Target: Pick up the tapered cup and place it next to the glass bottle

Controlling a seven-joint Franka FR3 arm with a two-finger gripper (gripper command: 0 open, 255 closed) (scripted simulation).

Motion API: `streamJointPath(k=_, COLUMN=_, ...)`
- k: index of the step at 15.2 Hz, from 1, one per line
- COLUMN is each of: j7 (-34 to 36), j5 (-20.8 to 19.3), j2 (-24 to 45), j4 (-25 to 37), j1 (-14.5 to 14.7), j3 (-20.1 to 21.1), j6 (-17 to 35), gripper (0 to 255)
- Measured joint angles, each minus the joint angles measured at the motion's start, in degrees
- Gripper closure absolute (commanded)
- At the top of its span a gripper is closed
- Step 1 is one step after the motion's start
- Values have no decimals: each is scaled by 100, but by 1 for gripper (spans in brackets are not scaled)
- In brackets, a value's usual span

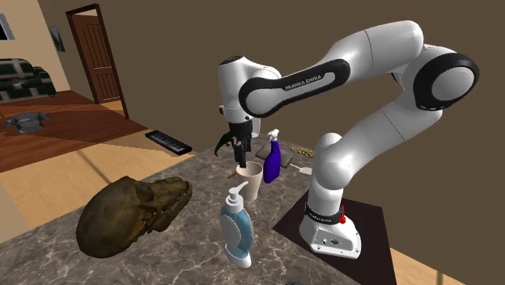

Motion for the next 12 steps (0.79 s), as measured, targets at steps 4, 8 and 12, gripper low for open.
streamJointPath(k=4, j7=373, j5=194, j2=199, j4=-485, j1=186, j3=366, j6=598, gripper=0)
streamJointPath(k=8, j7=424, j5=212, j2=291, j4=-748, j1=196, j3=419, j6=945, gripper=0)
streamJointPath(k=12, j7=426, j5=195, j2=420, j4=-988, j1=165, j3=430, j6=1313, gripper=0)
